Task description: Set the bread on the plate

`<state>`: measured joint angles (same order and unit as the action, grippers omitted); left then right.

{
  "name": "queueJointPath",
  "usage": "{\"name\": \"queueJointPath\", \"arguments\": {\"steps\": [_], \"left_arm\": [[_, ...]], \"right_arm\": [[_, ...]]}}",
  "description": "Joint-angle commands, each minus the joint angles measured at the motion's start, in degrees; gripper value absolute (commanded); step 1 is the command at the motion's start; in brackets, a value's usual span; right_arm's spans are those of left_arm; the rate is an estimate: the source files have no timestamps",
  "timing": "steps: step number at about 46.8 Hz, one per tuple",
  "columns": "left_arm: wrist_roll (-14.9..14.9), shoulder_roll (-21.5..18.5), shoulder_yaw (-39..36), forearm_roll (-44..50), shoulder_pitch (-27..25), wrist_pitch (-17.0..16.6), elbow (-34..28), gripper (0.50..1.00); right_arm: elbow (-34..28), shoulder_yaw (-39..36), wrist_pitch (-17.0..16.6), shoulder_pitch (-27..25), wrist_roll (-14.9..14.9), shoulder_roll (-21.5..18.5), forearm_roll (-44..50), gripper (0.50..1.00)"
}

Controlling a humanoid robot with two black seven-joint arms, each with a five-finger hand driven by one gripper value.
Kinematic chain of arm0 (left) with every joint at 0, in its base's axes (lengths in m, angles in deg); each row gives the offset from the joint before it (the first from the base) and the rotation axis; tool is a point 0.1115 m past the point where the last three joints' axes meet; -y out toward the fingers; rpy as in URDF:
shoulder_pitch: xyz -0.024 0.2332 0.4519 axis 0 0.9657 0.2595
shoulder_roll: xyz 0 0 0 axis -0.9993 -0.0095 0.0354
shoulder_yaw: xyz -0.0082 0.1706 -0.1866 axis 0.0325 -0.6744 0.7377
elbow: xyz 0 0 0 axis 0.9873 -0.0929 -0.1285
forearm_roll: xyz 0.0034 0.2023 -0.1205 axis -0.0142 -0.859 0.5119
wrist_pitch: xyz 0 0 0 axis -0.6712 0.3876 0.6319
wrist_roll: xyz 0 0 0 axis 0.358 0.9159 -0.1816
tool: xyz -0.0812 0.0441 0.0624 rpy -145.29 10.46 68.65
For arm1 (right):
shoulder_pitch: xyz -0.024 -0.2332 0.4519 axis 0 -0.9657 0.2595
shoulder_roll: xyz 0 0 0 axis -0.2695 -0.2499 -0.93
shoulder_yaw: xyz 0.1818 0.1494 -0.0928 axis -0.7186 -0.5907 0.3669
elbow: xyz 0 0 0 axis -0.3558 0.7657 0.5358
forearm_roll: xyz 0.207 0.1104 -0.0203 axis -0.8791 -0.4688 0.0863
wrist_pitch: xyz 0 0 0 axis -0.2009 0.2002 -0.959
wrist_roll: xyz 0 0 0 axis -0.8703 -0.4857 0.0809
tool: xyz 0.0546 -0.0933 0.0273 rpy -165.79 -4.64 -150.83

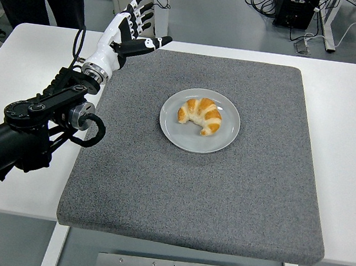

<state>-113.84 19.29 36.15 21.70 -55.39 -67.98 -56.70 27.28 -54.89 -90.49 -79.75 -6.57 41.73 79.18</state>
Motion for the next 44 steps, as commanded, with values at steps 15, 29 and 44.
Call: {"name": "queueJointPath", "arguments": {"steps": [15, 29, 44], "left_arm": [[0.0, 3.7, 4.7, 9.0, 1.6, 0.0, 3.2, 0.990], [0.0, 7.6, 9.6, 9.6, 1.9, 1.2, 11.5, 0.990], [-1.5, 7.6, 12.7, 9.7, 1.9, 5.5, 13.0, 0.990]], "right_arm": [[0.0, 0.0, 0.0, 0.0, 0.0, 0.0, 0.0, 1.000], [0.0, 0.0, -0.1, -0.1, 0.0, 0.0, 0.0, 1.000], [0.9, -0.2, -0.4, 0.6, 0.0, 0.0, 0.0, 1.000]]}}
